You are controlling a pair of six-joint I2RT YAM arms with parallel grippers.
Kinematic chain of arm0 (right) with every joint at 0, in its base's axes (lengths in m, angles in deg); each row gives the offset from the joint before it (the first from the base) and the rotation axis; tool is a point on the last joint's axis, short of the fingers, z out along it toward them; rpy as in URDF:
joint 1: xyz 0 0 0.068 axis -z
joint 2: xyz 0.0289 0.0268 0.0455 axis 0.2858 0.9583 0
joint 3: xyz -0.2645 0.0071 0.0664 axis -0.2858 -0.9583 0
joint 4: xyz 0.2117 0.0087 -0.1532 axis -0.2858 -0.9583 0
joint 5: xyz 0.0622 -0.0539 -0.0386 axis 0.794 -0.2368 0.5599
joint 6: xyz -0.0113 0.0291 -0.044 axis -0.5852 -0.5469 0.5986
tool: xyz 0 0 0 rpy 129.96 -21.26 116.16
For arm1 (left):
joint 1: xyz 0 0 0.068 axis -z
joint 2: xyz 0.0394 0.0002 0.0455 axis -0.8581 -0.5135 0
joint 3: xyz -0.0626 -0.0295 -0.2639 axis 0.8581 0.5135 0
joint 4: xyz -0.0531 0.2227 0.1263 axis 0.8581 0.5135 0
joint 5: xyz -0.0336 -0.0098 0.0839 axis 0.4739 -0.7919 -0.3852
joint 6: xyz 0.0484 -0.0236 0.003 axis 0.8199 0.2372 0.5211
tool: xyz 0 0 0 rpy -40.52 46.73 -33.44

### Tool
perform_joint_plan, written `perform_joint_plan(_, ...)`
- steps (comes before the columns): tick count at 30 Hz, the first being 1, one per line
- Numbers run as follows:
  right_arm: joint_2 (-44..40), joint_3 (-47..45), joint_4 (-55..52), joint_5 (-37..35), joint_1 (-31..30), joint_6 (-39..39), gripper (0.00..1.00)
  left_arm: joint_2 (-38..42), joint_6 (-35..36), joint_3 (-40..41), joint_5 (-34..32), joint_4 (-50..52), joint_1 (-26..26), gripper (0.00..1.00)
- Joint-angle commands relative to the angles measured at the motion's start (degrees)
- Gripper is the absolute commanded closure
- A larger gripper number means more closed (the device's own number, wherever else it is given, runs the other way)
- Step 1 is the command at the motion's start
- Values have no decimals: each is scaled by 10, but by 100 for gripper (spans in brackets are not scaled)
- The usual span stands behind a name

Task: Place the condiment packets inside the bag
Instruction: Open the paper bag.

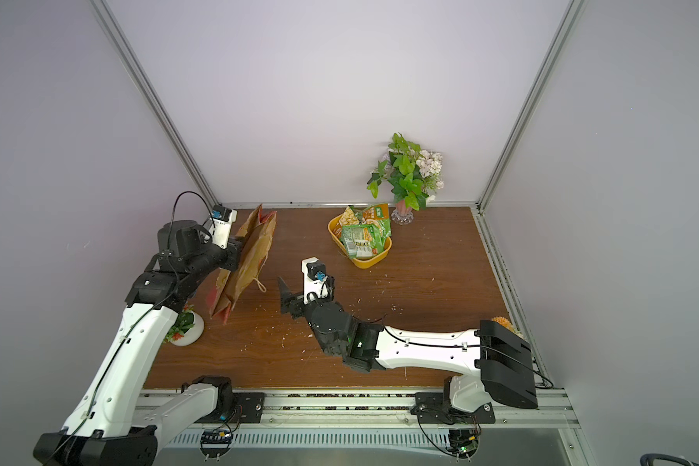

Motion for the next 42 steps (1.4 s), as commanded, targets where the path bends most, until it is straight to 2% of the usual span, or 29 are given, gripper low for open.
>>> perform_joint_plan(1, 11, 8, 13, -41, -9, -58, 5, 9, -18, 26, -68, -56, 34, 99)
perform_joint_plan(4, 36, 28, 18, -42, -11, -82, 1, 10, -20, 42, -83, -73, 55, 99)
perform_joint_plan(11, 103, 77, -33, -43, 10, -173, 3, 13, -24, 61, -88, -92, 74, 99)
perform_joint_plan(19, 160, 133, -62, 39, 52, -203, 5, 14, -28, 62, -73, -92, 75, 99)
perform_joint_plan(26, 192, 172, -102, 125, 85, -232, 27, 19, -29, 57, -66, -91, 75, 99)
perform_joint_plan(28, 199, 194, -131, 134, 89, -229, 36, 17, -28, 55, -68, -90, 74, 99)
perform_joint_plan(30, 201, 218, -175, 139, 91, -220, 48, 16, -26, 52, -72, -90, 75, 99)
perform_joint_plan(32, 206, 255, -231, 143, 94, -208, 71, 14, -22, 48, -80, -90, 75, 99)
perform_joint_plan(36, 215, 336, -375, 148, 102, -185, 90, -3, -1, 35, -121, -84, 75, 99)
perform_joint_plan(39, 220, 390, -467, 144, 107, -167, 100, -15, 17, 27, -154, -75, 74, 99)
perform_joint_plan(42, 240, 456, -559, 145, 112, -152, 100, -14, 31, 22, -174, -72, 75, 99)
